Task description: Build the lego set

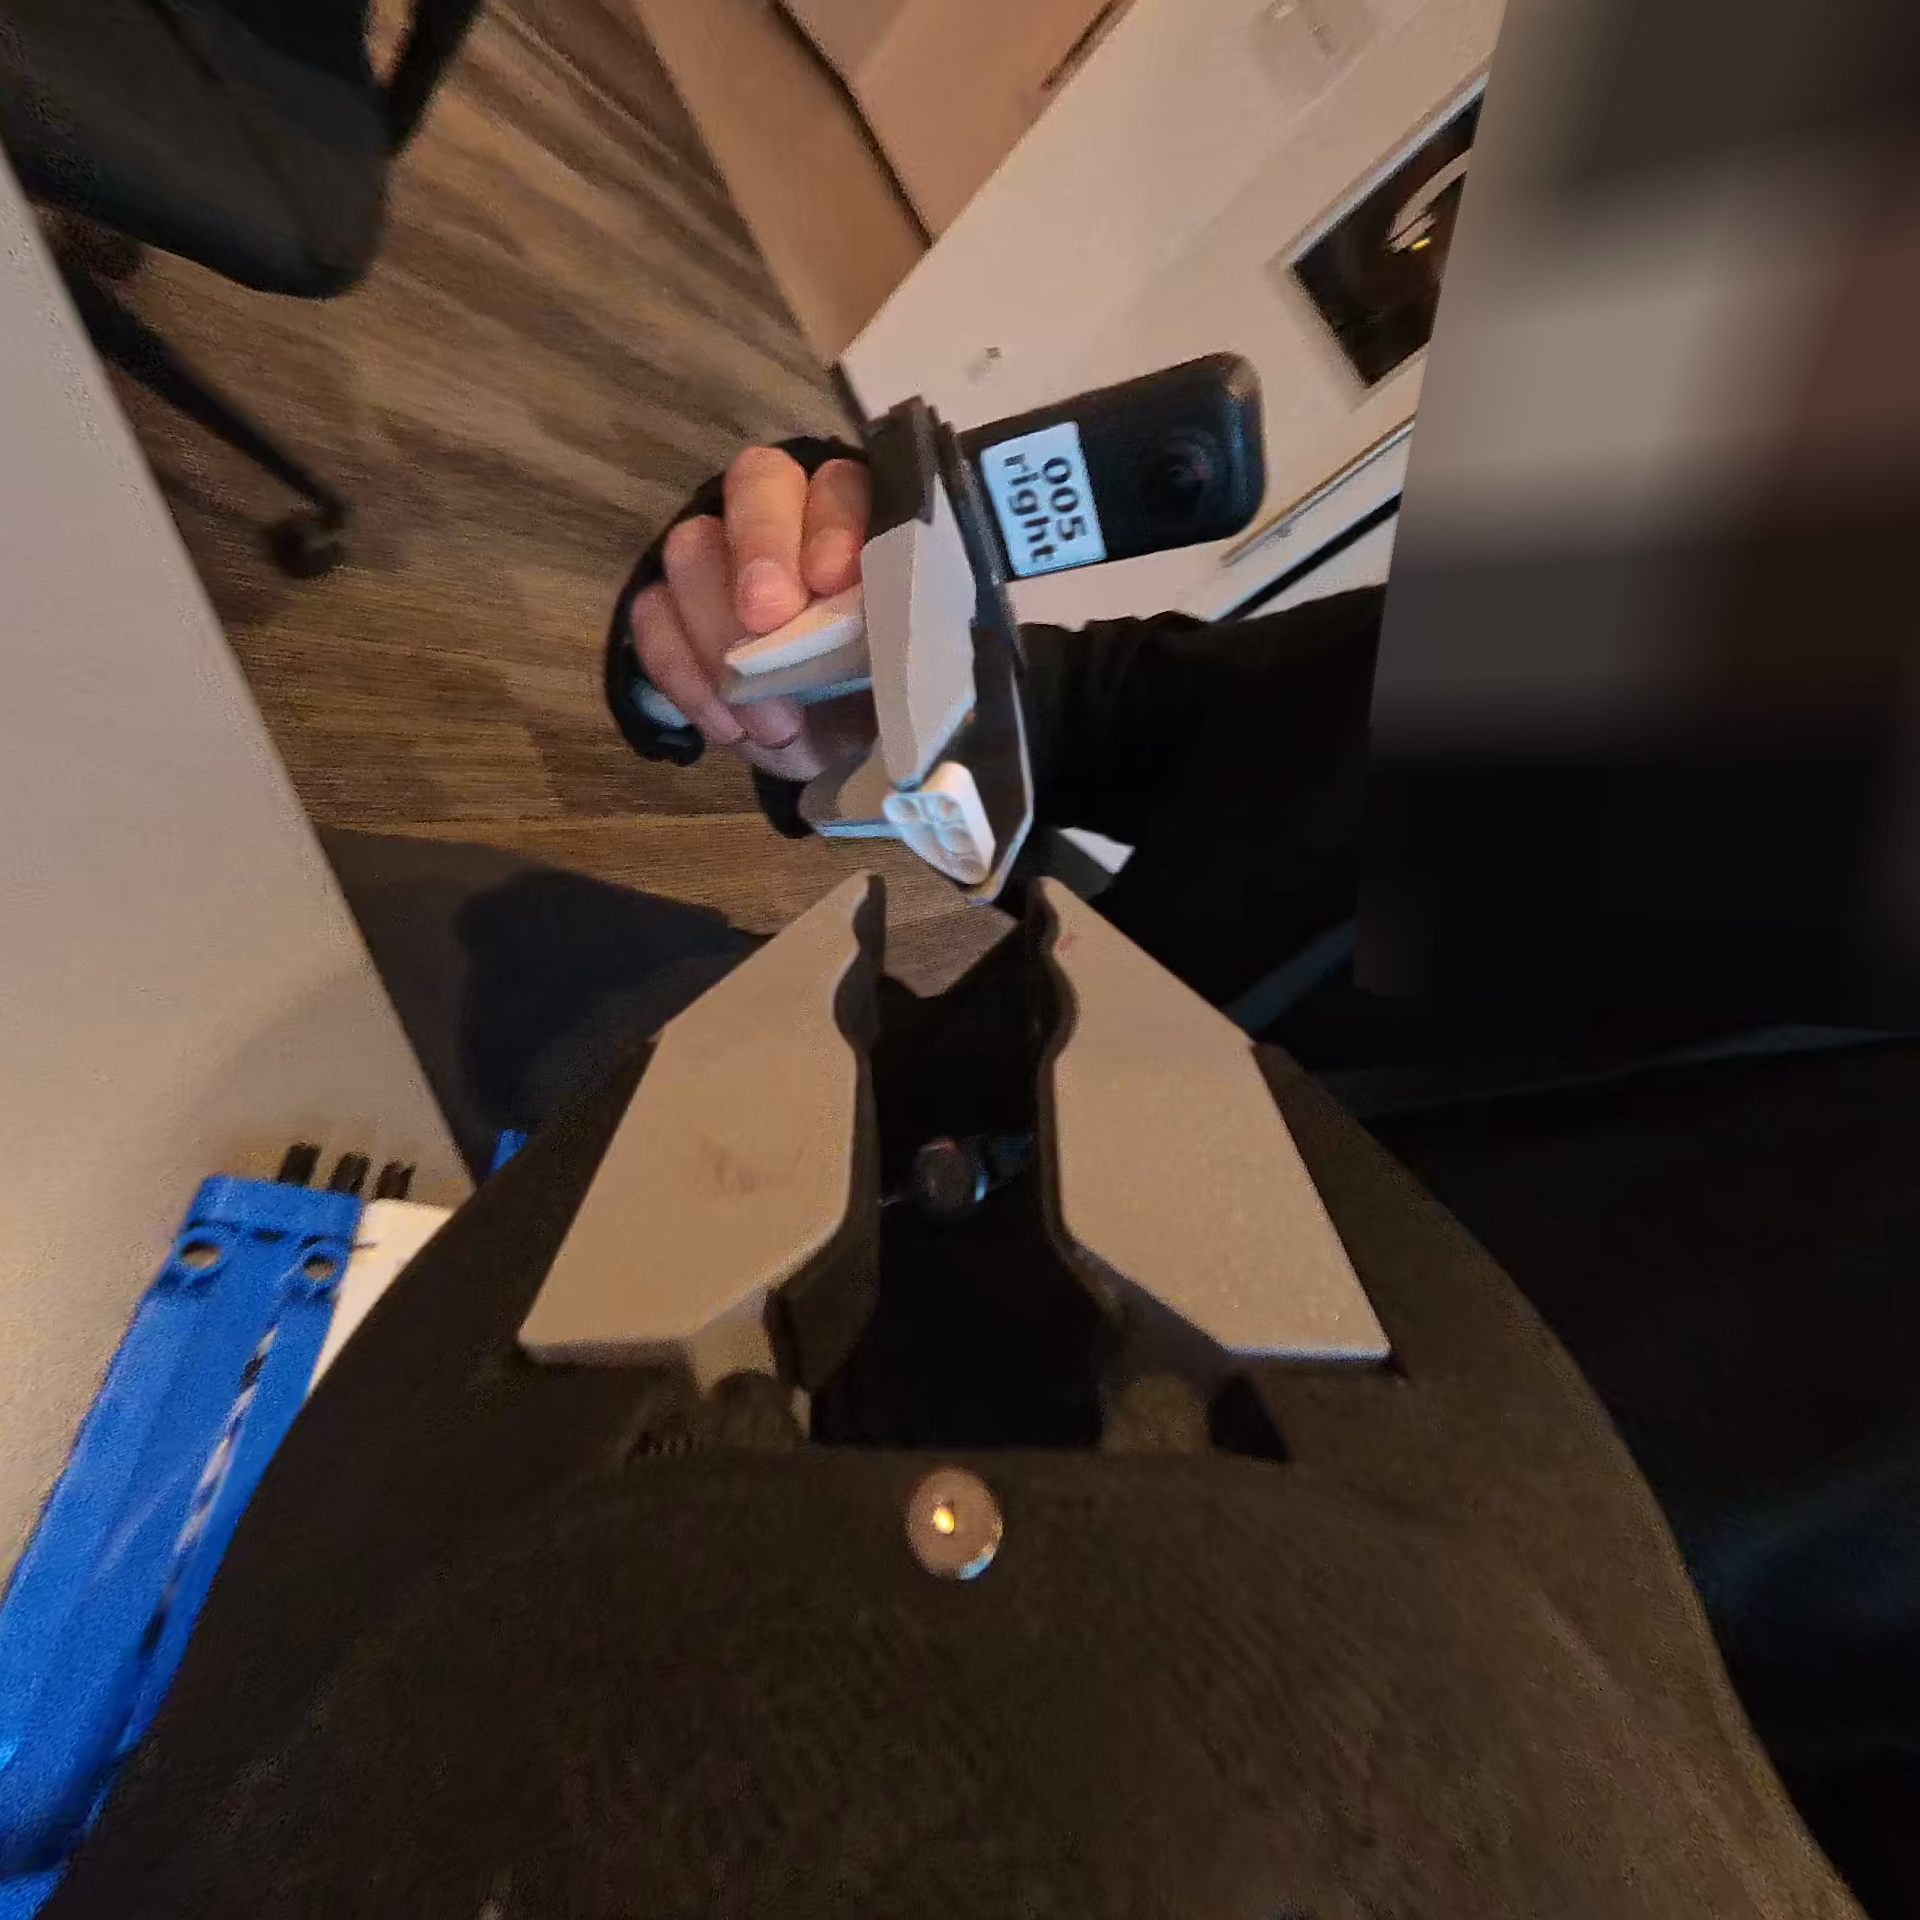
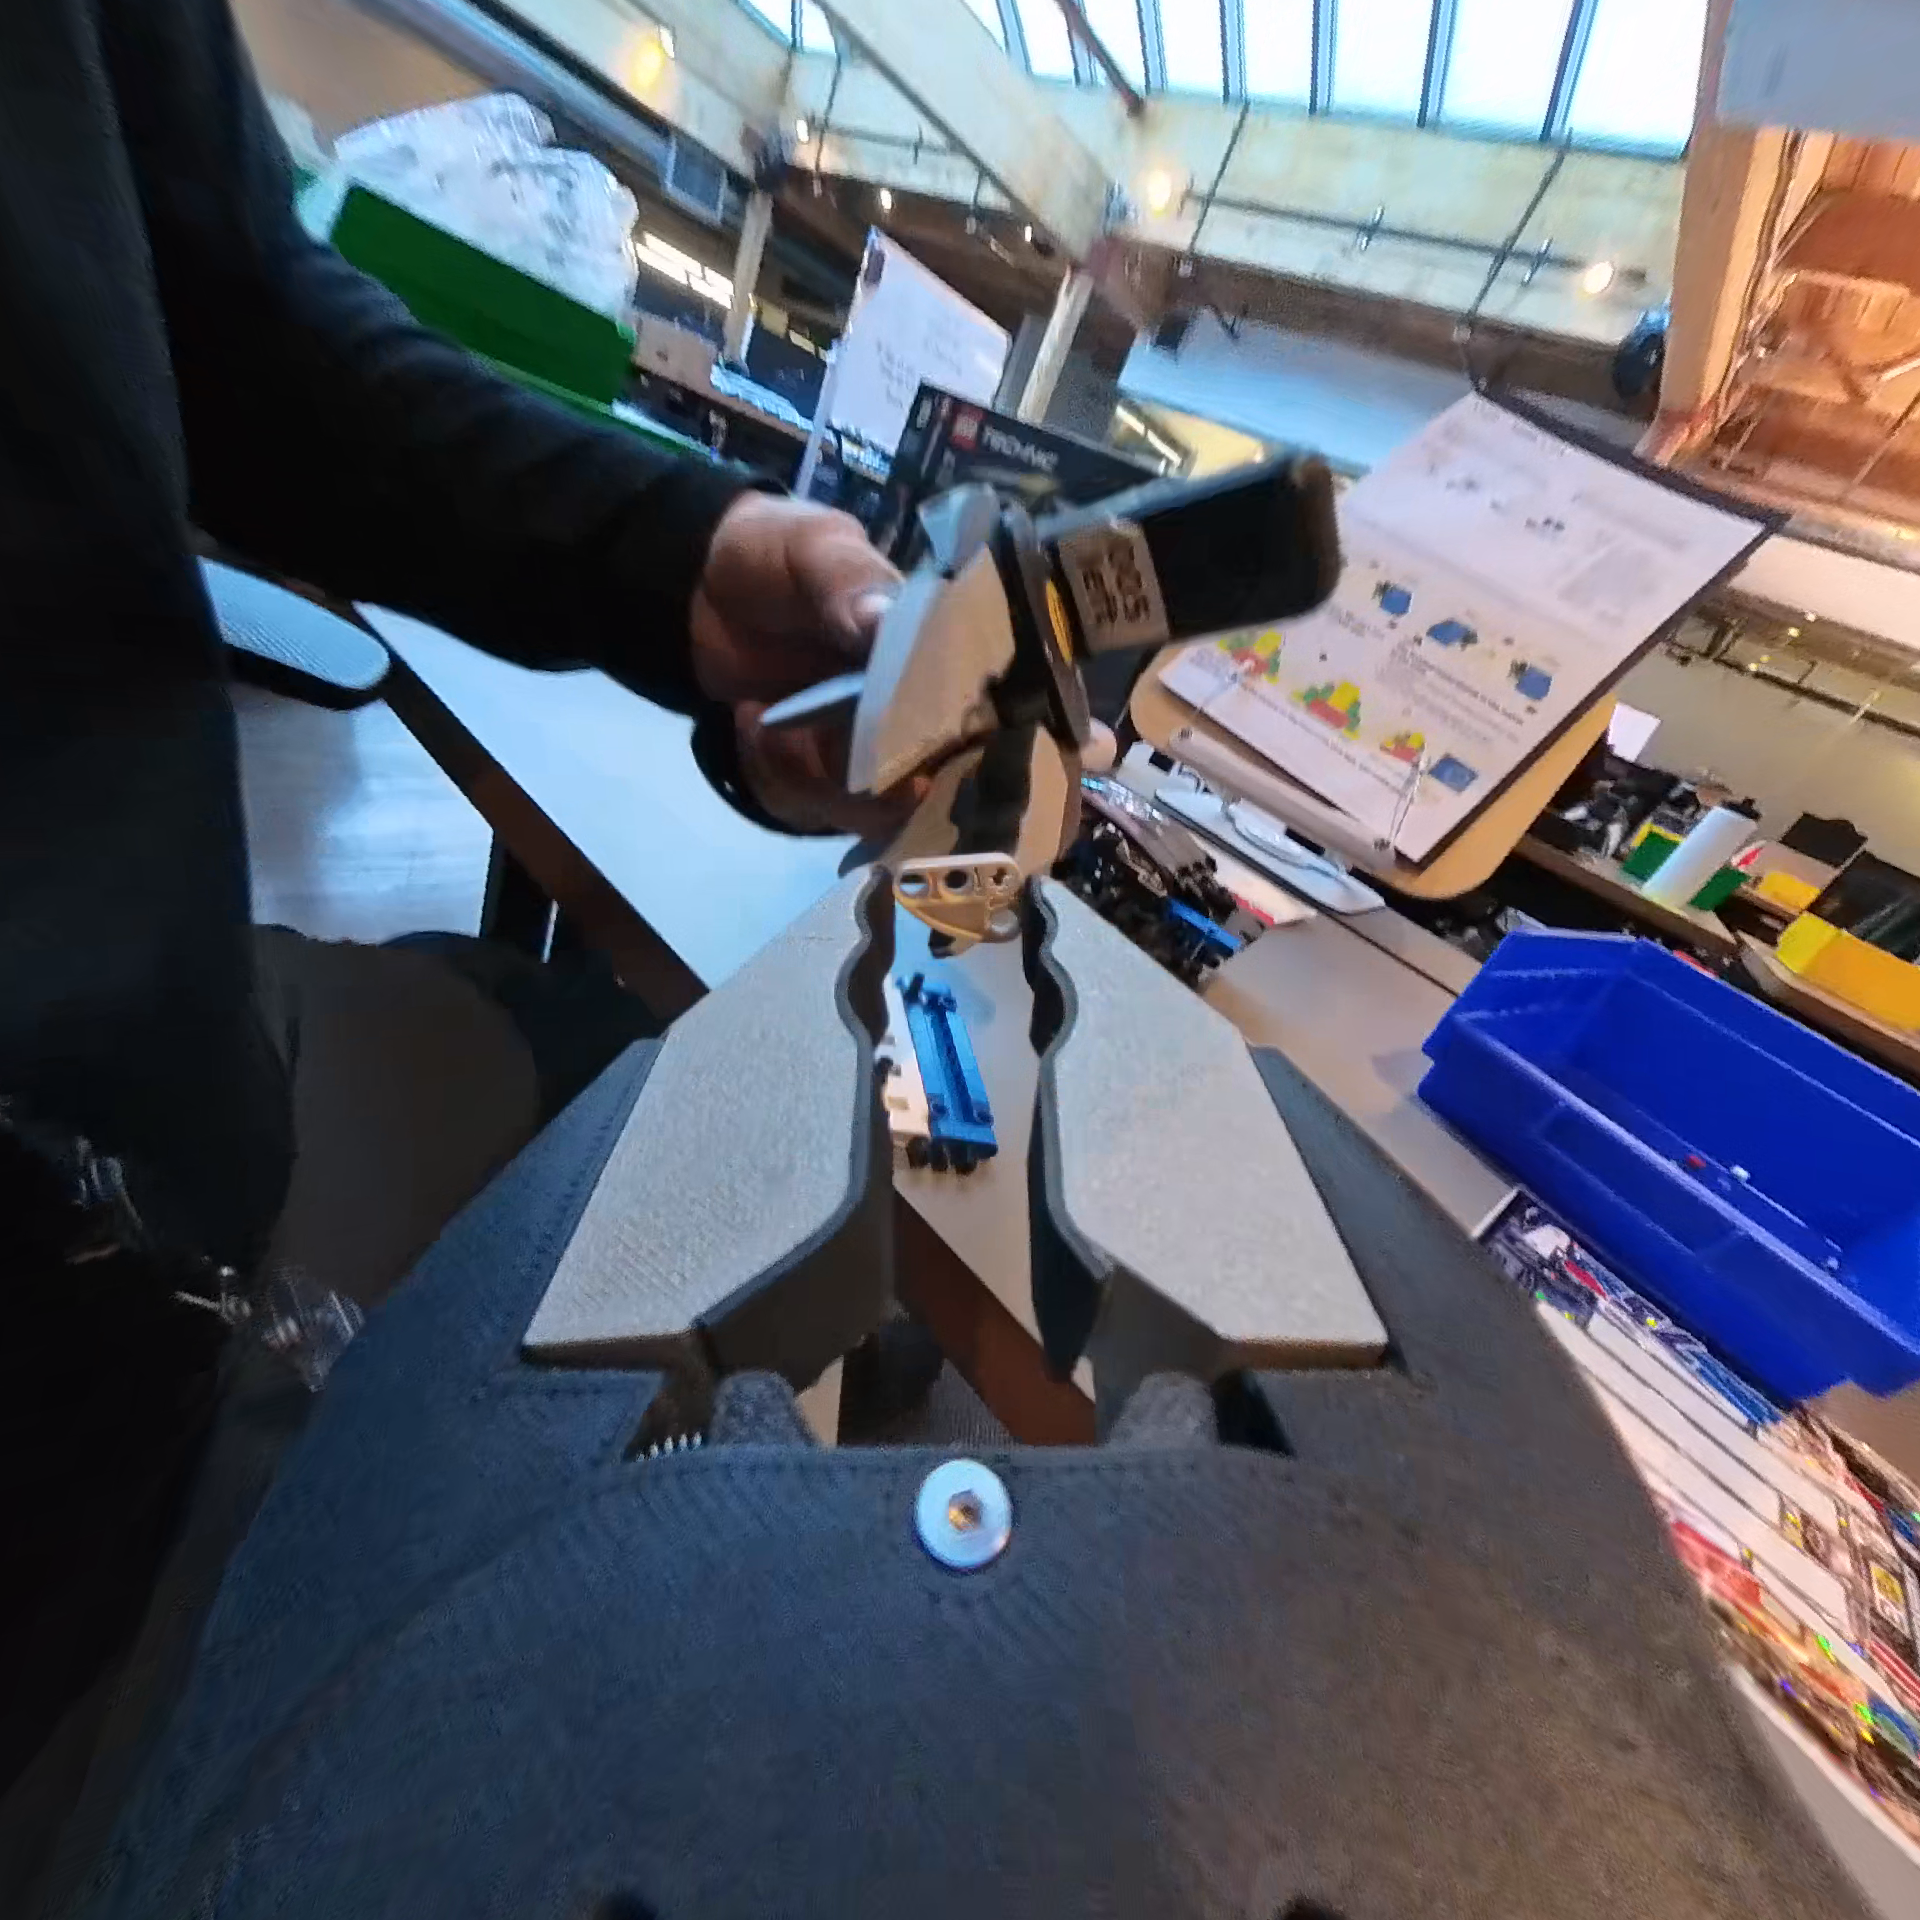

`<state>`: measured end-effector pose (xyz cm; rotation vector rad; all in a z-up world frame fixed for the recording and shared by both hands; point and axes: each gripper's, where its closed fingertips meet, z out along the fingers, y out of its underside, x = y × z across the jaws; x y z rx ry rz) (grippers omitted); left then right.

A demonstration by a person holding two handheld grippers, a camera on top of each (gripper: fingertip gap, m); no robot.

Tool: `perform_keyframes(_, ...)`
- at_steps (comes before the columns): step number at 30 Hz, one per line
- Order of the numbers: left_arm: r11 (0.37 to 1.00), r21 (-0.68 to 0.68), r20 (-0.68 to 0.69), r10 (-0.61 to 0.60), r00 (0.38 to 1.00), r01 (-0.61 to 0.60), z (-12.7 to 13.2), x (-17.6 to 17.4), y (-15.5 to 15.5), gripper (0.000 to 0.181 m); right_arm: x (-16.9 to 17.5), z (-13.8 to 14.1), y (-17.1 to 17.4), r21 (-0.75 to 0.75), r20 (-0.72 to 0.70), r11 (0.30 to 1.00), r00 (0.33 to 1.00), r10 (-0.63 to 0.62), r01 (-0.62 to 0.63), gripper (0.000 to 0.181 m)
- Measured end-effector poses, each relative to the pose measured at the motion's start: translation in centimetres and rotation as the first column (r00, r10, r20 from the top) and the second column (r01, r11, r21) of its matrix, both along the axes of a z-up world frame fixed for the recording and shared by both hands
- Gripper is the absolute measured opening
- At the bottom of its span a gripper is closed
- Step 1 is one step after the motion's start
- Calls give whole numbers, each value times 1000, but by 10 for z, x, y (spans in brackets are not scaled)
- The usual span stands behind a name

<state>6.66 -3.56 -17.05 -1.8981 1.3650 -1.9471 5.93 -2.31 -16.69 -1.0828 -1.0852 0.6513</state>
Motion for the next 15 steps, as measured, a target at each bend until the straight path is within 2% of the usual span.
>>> perform_keyframes(7,986,-150,58,-70,996,78,7,16,-7,22,0,7,-2,30,-13,999,1000,19,-19,22)
perform_keyframes(8,985,-161,51,-60,997,68,5,17,-5,15,0,6,-2,26,-13,999,1000,21,-20,22)
perform_keyframes(11,982,-189,29,-26,999,30,-2,17,0,14,-1,-2,2,16,26,1000,1000,-7,7,22)
perform_keyframes(15,975,-212,-60,51,997,-63,-19,17,8,13,-1,-18,10,42,156,994,982,-103,98,22)
